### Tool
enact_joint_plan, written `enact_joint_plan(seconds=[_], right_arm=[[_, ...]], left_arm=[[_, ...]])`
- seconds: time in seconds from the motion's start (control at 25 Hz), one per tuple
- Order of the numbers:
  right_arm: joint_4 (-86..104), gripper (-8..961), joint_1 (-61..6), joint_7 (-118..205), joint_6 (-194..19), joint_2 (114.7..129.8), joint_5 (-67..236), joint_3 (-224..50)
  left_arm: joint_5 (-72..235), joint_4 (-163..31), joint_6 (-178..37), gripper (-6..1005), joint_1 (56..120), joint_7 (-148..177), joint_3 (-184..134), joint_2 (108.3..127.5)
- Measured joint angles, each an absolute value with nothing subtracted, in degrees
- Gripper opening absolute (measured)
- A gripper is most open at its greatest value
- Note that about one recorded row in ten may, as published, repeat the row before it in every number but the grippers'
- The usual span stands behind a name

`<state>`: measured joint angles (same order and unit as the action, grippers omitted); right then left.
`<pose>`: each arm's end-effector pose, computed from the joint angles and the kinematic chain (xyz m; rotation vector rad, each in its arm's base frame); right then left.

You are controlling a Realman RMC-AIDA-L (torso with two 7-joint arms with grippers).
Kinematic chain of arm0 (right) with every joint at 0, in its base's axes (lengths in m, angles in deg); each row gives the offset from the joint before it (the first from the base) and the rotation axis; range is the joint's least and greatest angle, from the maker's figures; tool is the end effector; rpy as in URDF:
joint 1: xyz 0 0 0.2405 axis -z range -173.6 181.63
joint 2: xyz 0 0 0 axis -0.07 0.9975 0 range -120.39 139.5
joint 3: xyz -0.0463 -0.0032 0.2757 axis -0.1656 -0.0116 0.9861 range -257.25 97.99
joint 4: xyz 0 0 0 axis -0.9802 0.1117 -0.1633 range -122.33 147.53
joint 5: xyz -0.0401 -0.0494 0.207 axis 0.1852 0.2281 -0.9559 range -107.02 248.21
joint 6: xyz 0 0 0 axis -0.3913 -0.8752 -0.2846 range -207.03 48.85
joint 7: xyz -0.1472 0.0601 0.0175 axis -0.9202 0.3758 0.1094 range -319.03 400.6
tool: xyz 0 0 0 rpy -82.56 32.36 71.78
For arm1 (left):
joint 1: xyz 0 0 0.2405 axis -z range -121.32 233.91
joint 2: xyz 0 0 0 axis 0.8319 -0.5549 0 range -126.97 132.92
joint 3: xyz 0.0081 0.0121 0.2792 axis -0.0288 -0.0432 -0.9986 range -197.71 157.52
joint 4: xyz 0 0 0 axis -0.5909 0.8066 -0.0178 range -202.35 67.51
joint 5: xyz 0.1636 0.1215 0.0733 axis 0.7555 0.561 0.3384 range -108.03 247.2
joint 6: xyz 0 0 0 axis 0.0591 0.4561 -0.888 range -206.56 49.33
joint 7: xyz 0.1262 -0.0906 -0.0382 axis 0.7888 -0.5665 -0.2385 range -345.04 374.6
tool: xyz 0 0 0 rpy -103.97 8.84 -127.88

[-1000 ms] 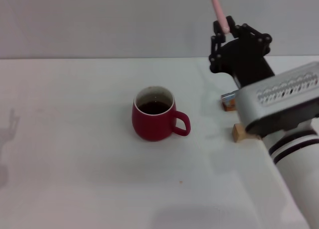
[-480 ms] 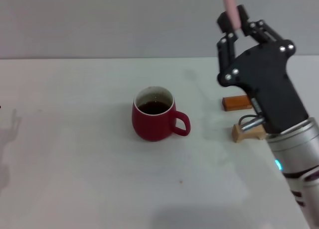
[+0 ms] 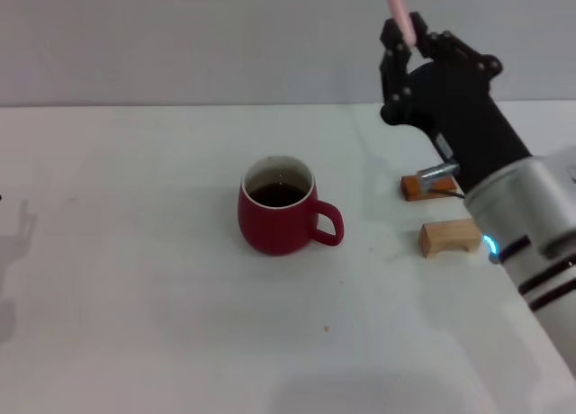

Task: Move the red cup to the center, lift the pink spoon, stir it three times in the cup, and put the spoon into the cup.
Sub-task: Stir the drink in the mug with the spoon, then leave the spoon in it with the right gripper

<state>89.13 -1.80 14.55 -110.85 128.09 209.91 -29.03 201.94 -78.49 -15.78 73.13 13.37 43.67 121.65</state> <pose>0.1425 0.3274 -0.0649 -1.8179 0.3434 0.8867 -0.4186 0.3155 0.0035 -1.3427 -0.6543 -0.4837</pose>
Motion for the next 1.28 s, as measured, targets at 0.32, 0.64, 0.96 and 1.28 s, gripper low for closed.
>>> enact_joint_plan(seconds=[0.32,0.64,0.96,1.28], right_arm=[[101.24,160,-1.29,15.61,-80.46,128.51,209.40,-20.15],[111.32,158,-4.30,26.97,-51.58,128.55,214.52,-12.34],[123.67,159,-7.14,40.34,-31.45,128.56,233.17,-13.43],[126.91,159,-13.58,42.58,-15.94,128.52,234.83,-12.49]], left_arm=[[201.95,-78.54,-15.61,810,73.00,13.37,43.13,121.72],[201.93,-78.83,-15.38,810,72.99,13.31,43.10,121.72],[201.92,-79.28,-15.32,810,73.20,13.28,43.10,121.65],[201.86,-79.29,-15.08,810,73.45,13.28,43.10,121.57]])
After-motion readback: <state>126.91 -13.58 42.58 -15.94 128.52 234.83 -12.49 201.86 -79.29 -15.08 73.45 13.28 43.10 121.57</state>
